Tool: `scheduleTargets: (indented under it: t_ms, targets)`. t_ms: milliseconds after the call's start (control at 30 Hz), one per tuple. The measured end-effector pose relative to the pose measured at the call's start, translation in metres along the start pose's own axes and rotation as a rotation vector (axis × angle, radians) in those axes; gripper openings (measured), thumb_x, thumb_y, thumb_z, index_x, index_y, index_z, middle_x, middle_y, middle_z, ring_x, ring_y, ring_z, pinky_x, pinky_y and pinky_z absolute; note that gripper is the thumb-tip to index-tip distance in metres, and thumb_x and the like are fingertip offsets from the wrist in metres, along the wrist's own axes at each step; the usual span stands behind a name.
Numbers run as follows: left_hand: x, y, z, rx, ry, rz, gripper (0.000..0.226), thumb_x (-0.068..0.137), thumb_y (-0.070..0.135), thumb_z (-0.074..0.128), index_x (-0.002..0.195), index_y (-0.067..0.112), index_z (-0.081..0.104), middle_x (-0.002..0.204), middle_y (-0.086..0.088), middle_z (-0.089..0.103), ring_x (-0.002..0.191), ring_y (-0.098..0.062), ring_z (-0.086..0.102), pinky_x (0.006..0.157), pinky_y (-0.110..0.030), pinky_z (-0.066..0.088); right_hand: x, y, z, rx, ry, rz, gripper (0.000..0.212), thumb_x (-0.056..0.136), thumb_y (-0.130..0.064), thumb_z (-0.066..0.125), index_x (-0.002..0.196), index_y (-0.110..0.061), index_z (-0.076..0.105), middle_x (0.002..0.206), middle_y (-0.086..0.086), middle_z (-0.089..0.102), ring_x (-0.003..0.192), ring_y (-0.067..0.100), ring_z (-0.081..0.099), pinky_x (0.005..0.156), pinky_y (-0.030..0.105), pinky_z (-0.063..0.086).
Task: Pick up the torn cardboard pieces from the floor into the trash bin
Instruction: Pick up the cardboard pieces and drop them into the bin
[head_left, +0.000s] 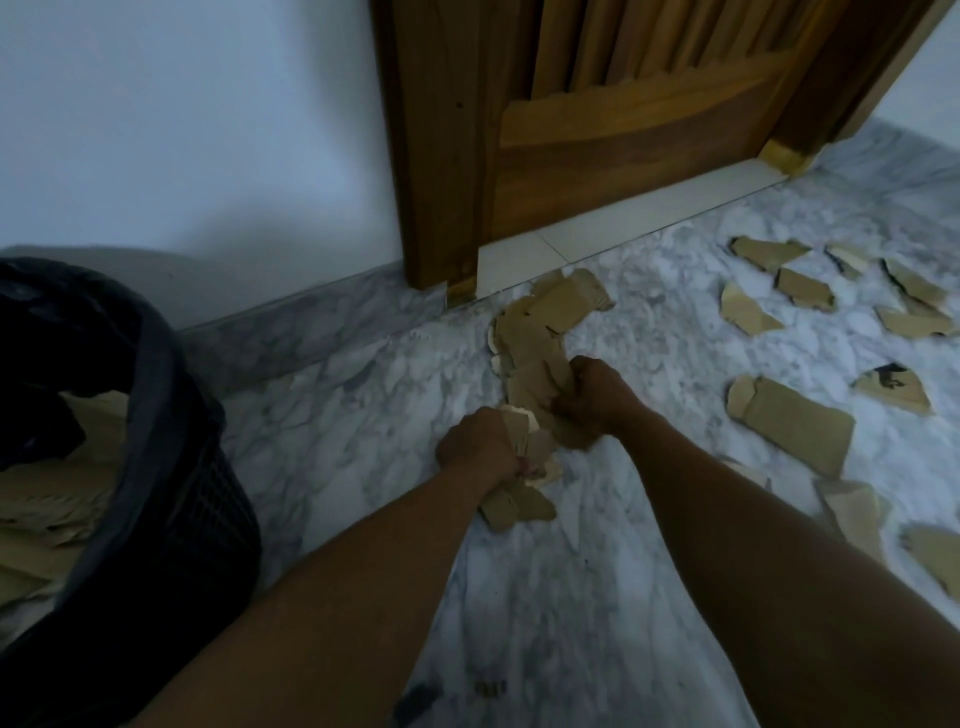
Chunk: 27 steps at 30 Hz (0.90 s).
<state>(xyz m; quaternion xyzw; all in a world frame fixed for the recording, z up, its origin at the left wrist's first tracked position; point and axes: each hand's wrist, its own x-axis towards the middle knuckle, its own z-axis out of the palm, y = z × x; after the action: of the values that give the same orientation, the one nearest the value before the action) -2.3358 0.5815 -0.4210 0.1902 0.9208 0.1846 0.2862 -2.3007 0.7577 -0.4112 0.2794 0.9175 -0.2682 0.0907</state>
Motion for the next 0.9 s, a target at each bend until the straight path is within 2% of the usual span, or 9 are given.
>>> scheduleTargets:
  t_ms: [167,233,300,367,467,567,667,800,900]
  targets:
    - [-0.026,-0.003,0.007,-0.129,0.023,-0.017,0.080,0.070,0.051,0.082,0.131,0.011,0.049,0.132,-0.009,0.057,0.119,-0.026,0.057,0.094,-0.034,0.049,-0.032,-0.005,0.009,0.123,0.093,-0.162,0.039,0.079,-0.016,0.077,0.110,-0.007,0.056,0.097,0.005,0.056,0.088,0.022,0.054,0.069,0.028,0.037]
    - [-0.036,-0.009,0.012,-0.194,0.026,-0.018,0.072,0.069,0.046,0.083,0.124,0.011,0.053,0.127,-0.010,0.060,0.114,-0.026,0.060,0.092,-0.032,0.051,-0.045,0.006,0.011,0.287,0.114,-0.145,0.038,0.080,-0.009,0.074,0.108,-0.009,0.048,0.095,0.009,0.057,0.085,0.028,0.057,0.063,0.030,0.041]
    - [-0.042,-0.016,0.014,-0.286,0.010,-0.010,0.064,0.070,0.039,0.085,0.118,0.009,0.056,0.121,-0.009,0.063,0.108,-0.024,0.062,0.086,-0.029,0.053,-0.059,0.022,0.006,0.580,0.183,-0.039,0.046,0.083,-0.004,0.071,0.115,-0.012,0.039,0.096,0.010,0.059,0.089,0.033,0.061,0.065,0.036,0.049]
    - [-0.042,-0.022,0.011,-0.401,0.020,-0.016,0.058,0.071,0.032,0.086,0.117,0.007,0.062,0.118,-0.009,0.066,0.104,-0.023,0.065,0.080,-0.027,0.054,-0.070,0.037,-0.003,0.789,0.226,0.113,0.053,0.086,-0.005,0.070,0.127,-0.017,0.038,0.100,0.006,0.062,0.092,0.029,0.062,0.073,0.042,0.055]
    - [-0.035,-0.017,-0.002,-0.547,0.097,-0.022,0.060,0.071,0.030,0.086,0.120,0.004,0.063,0.120,-0.007,0.065,0.105,-0.022,0.064,0.083,-0.030,0.055,-0.078,0.055,-0.012,0.766,0.227,0.283,0.035,0.089,-0.011,0.070,0.122,-0.004,0.060,0.107,0.015,0.067,0.093,0.033,0.062,0.082,0.047,0.056]
    - [-0.020,0.002,-0.019,-0.672,0.160,-0.022,0.060,0.072,0.029,0.086,0.121,0.003,0.063,0.121,-0.003,0.064,0.102,-0.018,0.062,0.079,-0.028,0.053,-0.080,0.058,-0.008,0.732,0.149,0.339,0.032,0.090,-0.013,0.070,0.118,0.002,0.064,0.105,0.016,0.066,0.092,0.032,0.062,0.080,0.041,0.054]
    - [0.006,0.018,-0.034,-0.665,0.216,-0.032,0.066,0.069,0.036,0.087,0.121,0.004,0.063,0.123,-0.010,0.066,0.108,-0.026,0.064,0.085,-0.038,0.058,-0.071,0.050,-0.005,0.787,0.093,0.329,0.026,0.093,-0.019,0.067,0.111,0.000,0.066,0.109,0.019,0.068,0.094,0.033,0.064,0.088,0.047,0.055]
    - [0.032,0.014,-0.044,-0.576,0.277,-0.096,0.080,0.067,0.038,0.088,0.130,0.002,0.054,0.131,-0.015,0.058,0.117,-0.031,0.059,0.090,-0.039,0.055,-0.029,0.030,-0.018,0.997,0.137,0.403,0.045,0.093,-0.028,0.067,0.125,0.002,0.057,0.097,0.010,0.063,0.083,0.023,0.058,0.078,0.039,0.046]
    - [0.043,-0.017,-0.045,-0.453,0.294,-0.180,0.074,0.076,0.034,0.082,0.135,0.002,0.050,0.136,-0.018,0.054,0.122,-0.034,0.055,0.094,-0.038,0.052,0.004,0.007,-0.028,1.096,0.109,0.374,0.051,0.090,-0.029,0.070,0.127,0.003,0.058,0.095,0.009,0.064,0.083,0.023,0.060,0.075,0.038,0.051]
